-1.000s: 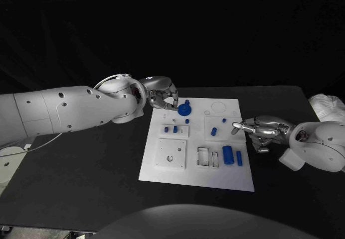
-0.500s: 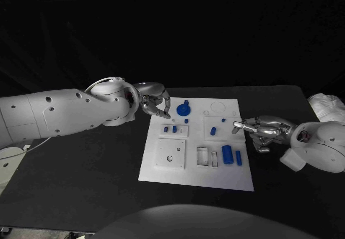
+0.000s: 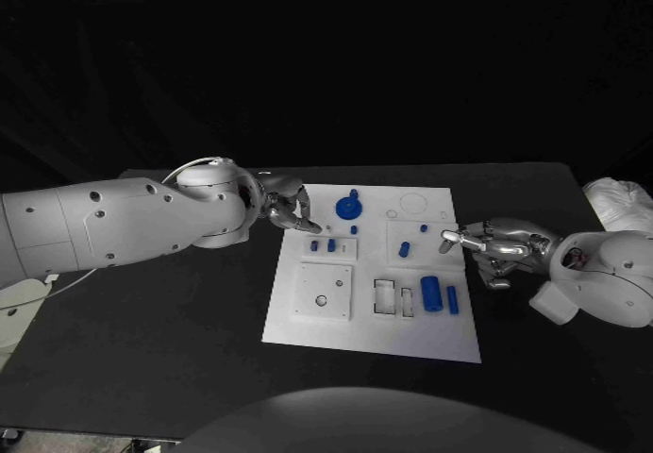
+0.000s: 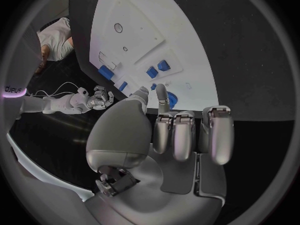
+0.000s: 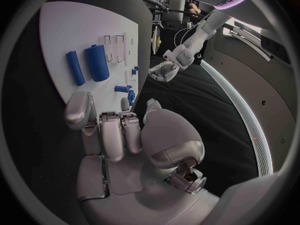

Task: Assemble the parts on the task board

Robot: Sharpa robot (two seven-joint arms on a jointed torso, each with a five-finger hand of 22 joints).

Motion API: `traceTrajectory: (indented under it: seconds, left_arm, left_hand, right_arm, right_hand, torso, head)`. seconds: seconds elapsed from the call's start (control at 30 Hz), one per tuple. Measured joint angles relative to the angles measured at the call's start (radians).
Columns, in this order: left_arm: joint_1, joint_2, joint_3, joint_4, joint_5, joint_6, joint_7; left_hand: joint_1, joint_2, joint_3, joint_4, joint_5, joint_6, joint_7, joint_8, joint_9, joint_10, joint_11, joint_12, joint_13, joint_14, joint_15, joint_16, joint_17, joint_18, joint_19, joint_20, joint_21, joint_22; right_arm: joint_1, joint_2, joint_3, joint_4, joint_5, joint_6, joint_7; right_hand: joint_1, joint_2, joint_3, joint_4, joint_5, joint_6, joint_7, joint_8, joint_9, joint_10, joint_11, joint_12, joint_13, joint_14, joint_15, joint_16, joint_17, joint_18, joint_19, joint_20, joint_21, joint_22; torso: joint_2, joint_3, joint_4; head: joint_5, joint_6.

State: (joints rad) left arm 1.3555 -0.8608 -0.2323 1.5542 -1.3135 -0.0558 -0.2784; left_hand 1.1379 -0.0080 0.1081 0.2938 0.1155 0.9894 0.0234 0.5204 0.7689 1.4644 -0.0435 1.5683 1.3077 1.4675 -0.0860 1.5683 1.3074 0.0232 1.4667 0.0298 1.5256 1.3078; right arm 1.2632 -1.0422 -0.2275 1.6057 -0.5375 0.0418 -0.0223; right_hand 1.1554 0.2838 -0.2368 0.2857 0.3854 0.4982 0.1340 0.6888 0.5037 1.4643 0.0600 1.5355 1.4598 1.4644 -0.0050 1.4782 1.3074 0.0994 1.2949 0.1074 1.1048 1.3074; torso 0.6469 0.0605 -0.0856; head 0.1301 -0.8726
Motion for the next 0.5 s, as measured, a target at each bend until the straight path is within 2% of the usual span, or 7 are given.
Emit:
traceTrajectory:
  seconds: [0.23, 0.37, 0.5]
  left_arm:
    - [-0.004, 0.02, 0.0, -0.007, 0.074, 0.048, -0.129]
    - [-0.008, 0.032, 0.0, -0.014, 0.1, 0.068, -0.189]
    - [-0.014, 0.043, 0.0, -0.021, 0.117, 0.082, -0.229]
  left_hand:
    - [-0.087, 0.01, -0.055, 0.0, 0.055, -0.011, 0.011, -0.043, -0.014, 0.001, 0.013, 0.0, 0.0, 0.0, 0.008, 0.0, 0.0, 0.0, -0.002, 0.006, -0.012, 0.0]
    - [-0.107, 0.021, -0.076, 0.0, 0.057, -0.014, 0.014, -0.066, -0.022, 0.001, 0.013, 0.0, 0.0, -0.004, 0.011, 0.0, 0.0, 0.0, 0.0, 0.007, -0.019, 0.0]
    - [-0.107, 0.021, -0.083, -0.001, 0.057, -0.016, 0.016, -0.075, -0.025, 0.004, 0.017, 0.0, 0.0, 0.0, 0.015, 0.0, 0.0, 0.0, 0.0, 0.008, -0.023, 0.0]
  right_arm:
    - [0.0, 0.005, 0.0, -0.002, 0.0, 0.0, 0.0]
    - [0.0, 0.007, 0.0, -0.004, 0.0, 0.0, 0.0]
    - [0.0, 0.007, 0.0, -0.005, 0.0, 0.001, -0.001]
  right_hand:
    - [0.0, 0.0, 0.003, -0.003, 0.0, 0.0, 0.0, 0.0, 0.0, 0.0, 0.0, 0.001, 0.0, 0.0, 0.0, 0.0, 0.0, 0.0, 0.0, 0.0, 0.0, 0.0]
    - [0.0, 0.0, 0.003, -0.003, 0.0, 0.0, 0.0, 0.0, -0.001, 0.0, 0.0, 0.001, 0.0, 0.0, 0.0, 0.0, 0.0, 0.0, 0.0, 0.0, 0.0, 0.0]
    - [0.0, 0.0, 0.003, -0.003, 0.0, 0.0, 0.0, 0.0, -0.001, 0.0, 0.0, 0.001, 0.0, 0.0, 0.0, 0.0, 0.0, 0.0, 0.0, 0.0, 0.0, 0.0]
  torso:
    - [0.0, 0.0003, 0.001]
    - [0.0, 0.0002, 0.001]
    - [0.0, 0.0007, 0.0002]
  head:
    - [0.002, 0.0]
    - [0.003, 0.0]
    - [0.004, 0.0]
